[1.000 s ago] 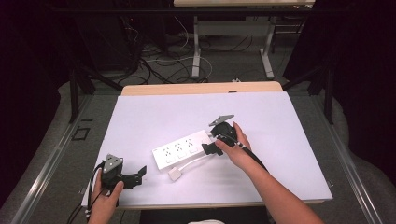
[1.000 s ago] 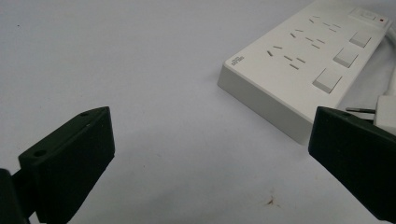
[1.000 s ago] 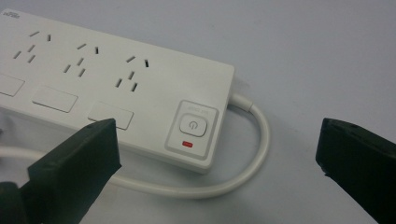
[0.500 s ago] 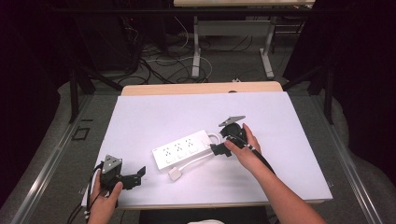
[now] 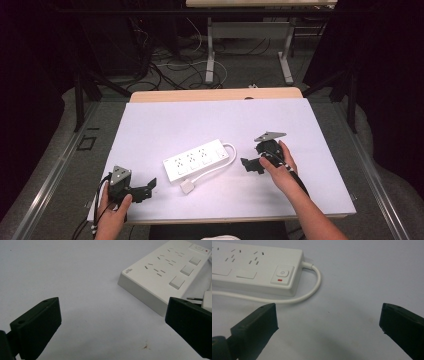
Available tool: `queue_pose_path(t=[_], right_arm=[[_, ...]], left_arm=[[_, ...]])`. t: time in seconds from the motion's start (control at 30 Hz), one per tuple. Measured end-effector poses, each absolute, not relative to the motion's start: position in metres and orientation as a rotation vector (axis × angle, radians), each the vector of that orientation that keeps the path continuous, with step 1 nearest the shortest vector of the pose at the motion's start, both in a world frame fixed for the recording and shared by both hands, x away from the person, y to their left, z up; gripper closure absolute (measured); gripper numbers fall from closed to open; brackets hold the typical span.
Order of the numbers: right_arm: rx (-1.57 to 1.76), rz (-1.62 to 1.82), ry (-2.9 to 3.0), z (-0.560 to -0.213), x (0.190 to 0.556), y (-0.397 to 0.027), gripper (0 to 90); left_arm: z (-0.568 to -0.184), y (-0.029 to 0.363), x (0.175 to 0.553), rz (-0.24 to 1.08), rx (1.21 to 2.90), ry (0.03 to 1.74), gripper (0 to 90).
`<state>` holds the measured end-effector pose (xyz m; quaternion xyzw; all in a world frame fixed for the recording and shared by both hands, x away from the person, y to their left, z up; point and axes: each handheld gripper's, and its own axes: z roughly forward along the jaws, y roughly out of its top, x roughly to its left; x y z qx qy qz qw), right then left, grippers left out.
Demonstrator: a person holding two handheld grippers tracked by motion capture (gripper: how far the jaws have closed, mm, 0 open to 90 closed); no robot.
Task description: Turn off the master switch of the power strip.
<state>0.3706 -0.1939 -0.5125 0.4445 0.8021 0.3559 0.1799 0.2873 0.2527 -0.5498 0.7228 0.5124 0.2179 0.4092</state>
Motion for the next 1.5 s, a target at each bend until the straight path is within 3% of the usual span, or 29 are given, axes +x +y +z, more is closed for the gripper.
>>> queue_pose_path(t=[1.5], right_arm=[[1.487, 1.018, 2.057, -0.545, 0.313, -0.319, 0.0]], left_arm=[[-0.55, 0.251, 0.289, 0.547, 1.824, 1.294, 0.7]])
